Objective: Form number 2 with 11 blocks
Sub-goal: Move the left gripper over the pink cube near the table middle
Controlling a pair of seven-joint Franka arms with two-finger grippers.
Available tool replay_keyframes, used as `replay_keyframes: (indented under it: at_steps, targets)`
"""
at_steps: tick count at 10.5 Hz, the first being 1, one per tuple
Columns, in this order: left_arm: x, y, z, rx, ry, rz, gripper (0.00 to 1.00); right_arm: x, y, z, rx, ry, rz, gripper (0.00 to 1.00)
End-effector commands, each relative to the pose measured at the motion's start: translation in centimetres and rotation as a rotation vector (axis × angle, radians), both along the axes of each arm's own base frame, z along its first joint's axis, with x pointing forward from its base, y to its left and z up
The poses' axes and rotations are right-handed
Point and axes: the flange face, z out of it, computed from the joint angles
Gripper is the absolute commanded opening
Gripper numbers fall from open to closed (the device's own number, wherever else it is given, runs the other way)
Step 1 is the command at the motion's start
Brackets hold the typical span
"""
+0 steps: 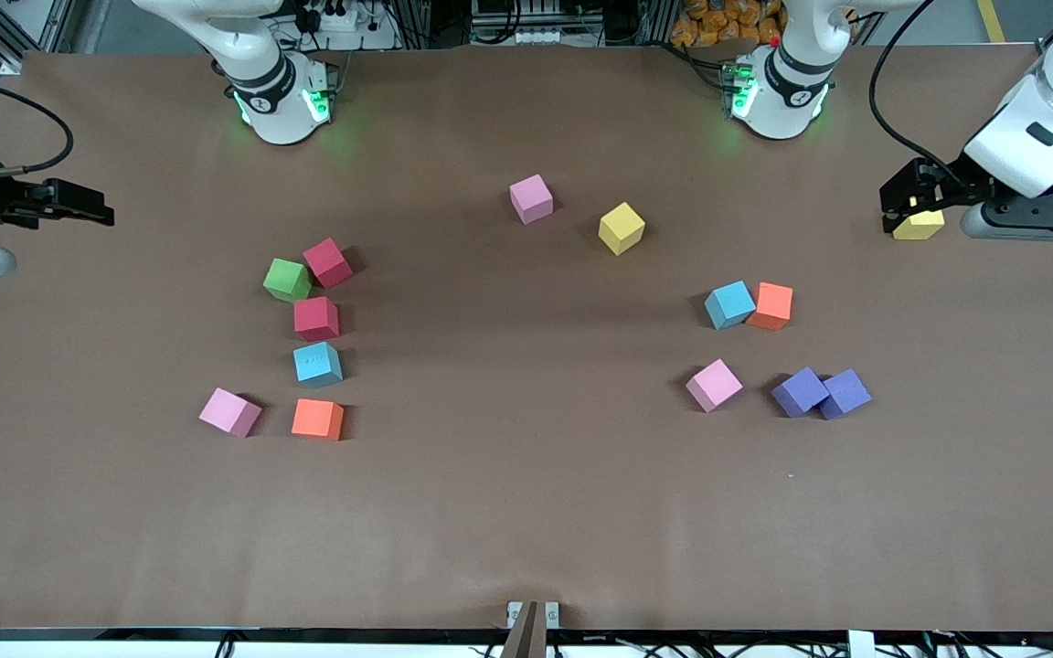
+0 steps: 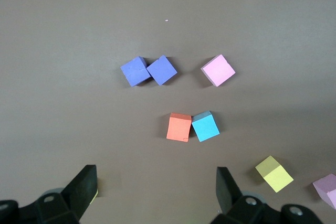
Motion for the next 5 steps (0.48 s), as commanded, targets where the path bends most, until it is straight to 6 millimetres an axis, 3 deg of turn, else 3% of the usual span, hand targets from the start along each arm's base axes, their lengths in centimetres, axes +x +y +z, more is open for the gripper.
replay_keyframes:
  at_steps: [1,3,5]
  targets:
    - [0.0,0.2,0.5,-0.017,0.014,0.001,1.00,-0.2,-0.3,0.2,-0.014,0.005,-0.015,1.00]
    - [0.0,0.2,0.3,-0.024,0.020,0.001,1.00,-0.2,-0.3,0.2,-0.014,0.007,-0.015,1.00]
    - [-0.4,-2.7,-2.3,-0.046,0.079,-0.016,1.00,-0.2,-0.3,0.1,-0.013,0.008,-0.015,1.00]
